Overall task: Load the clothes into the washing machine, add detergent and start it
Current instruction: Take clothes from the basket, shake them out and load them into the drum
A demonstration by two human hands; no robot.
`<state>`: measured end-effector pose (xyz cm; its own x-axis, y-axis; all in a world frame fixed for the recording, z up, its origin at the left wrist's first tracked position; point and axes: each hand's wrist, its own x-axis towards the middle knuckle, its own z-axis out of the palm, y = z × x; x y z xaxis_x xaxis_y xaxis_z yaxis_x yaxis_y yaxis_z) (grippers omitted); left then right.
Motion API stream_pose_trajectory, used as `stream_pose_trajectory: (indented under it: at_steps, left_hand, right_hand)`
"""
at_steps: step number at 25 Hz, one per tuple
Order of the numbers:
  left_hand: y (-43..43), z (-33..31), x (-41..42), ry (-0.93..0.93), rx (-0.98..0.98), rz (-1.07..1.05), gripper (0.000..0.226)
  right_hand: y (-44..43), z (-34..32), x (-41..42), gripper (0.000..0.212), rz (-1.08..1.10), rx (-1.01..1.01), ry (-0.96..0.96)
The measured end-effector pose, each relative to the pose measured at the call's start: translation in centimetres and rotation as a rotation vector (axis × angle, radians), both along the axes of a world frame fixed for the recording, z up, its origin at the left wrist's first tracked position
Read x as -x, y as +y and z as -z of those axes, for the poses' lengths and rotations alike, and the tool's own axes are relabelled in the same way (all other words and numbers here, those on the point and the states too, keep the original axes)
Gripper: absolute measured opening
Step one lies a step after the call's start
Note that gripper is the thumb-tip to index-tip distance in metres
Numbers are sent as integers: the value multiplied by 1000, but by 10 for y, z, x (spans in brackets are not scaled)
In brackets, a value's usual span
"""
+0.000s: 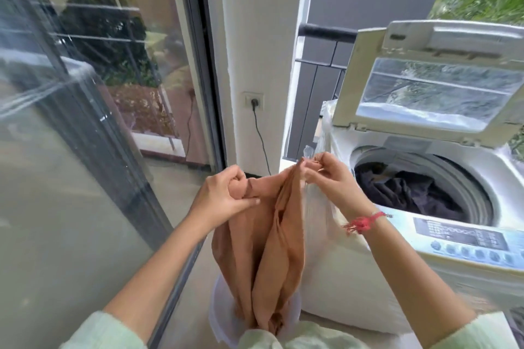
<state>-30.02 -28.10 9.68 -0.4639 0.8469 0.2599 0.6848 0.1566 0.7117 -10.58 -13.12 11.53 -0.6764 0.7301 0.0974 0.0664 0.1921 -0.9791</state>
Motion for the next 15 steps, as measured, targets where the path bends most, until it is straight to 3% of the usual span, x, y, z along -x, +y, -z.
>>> stream_pose_trajectory:
  at_steps: [4,7,9,11,13,15]
  left_hand:
    - [-1,-29,-10,-24,-122,8,42]
    - [-2,-35,-12,53,-117,-5,45]
    - [-5,-27,2,-7,-80,9,45]
    - [-12,-15,20,-237,141,229,54]
    - [-19,-1,30,-292,437,450,48]
    - [-20,9,30,-256,426,454,23]
  right_hand:
    - [-7,-16,21,62,-61,-187,-81]
    - [-7,-24,35,28,-211,-302,-257]
    - [-7,-23,41,22,-235,-410,-342]
    - [-7,-25,42,20,-217,-409,-263]
    - [-7,-37,38,24,-215,-405,-168]
    - [-4,-57,31,26,-213,-413,-76]
